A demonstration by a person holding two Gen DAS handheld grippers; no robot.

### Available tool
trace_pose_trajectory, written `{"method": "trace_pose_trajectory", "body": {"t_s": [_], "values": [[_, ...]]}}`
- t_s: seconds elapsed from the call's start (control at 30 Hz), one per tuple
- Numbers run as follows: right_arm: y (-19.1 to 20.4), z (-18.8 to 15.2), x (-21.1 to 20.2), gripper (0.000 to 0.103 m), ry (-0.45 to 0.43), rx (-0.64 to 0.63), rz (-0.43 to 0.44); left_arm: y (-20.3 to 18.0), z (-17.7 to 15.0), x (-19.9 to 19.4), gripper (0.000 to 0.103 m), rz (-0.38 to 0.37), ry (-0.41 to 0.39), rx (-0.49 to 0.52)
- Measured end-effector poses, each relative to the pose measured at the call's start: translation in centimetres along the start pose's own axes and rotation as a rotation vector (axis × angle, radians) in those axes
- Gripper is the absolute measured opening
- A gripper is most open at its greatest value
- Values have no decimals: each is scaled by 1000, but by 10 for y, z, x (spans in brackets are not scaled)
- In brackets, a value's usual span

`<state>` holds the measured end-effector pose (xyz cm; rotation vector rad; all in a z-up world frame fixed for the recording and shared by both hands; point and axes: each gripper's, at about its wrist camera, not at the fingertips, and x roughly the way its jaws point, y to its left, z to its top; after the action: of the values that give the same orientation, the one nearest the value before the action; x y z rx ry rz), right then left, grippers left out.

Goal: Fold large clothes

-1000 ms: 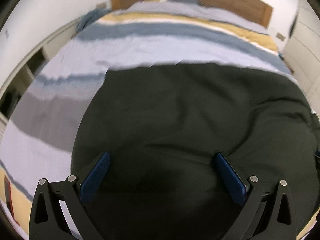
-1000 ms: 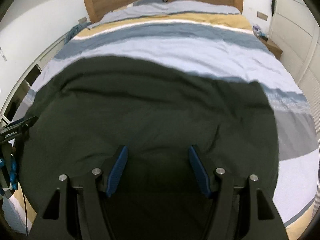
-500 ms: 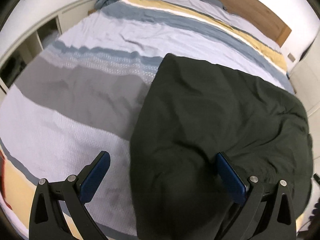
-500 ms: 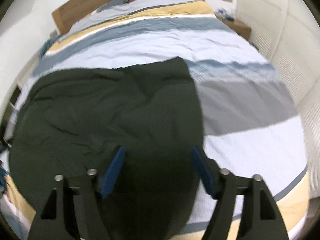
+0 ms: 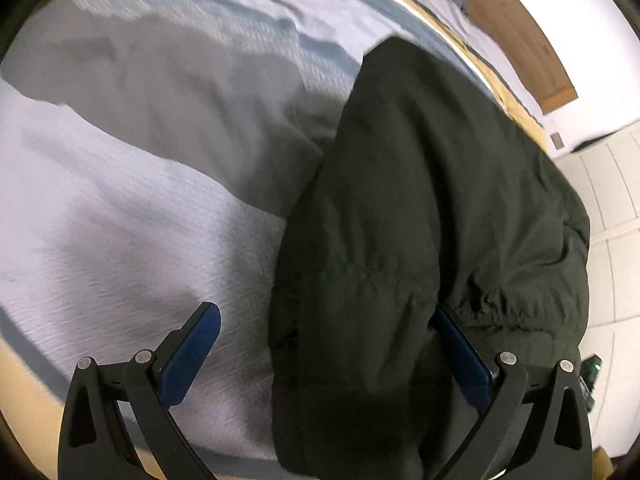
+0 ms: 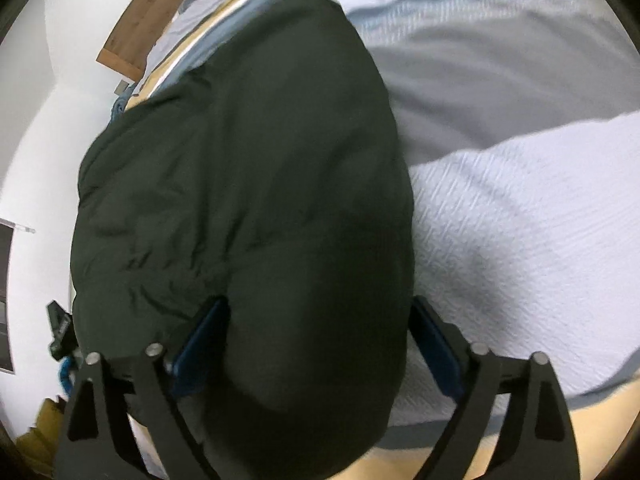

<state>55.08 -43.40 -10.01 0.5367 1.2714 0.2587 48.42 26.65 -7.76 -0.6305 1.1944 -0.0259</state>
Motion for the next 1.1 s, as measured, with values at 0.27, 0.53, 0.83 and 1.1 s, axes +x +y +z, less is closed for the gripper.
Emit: {"method": "trace_pose_trajectory", "body": {"t_s": [0.27,0.53,0.83,1.1], "values": [[-16,12,52,103,117,52,172,4,19,56,102,-254,159,-18],[-17,13,73,103,95,69,365,-4,20,80,102,-364,207,-19],[0,9,88,103,76,37,385,-29,6,83,62,-364,154,-5],[31,11,85,48,71,25,417,-66,-11,65,27,-420,101,5]]}}
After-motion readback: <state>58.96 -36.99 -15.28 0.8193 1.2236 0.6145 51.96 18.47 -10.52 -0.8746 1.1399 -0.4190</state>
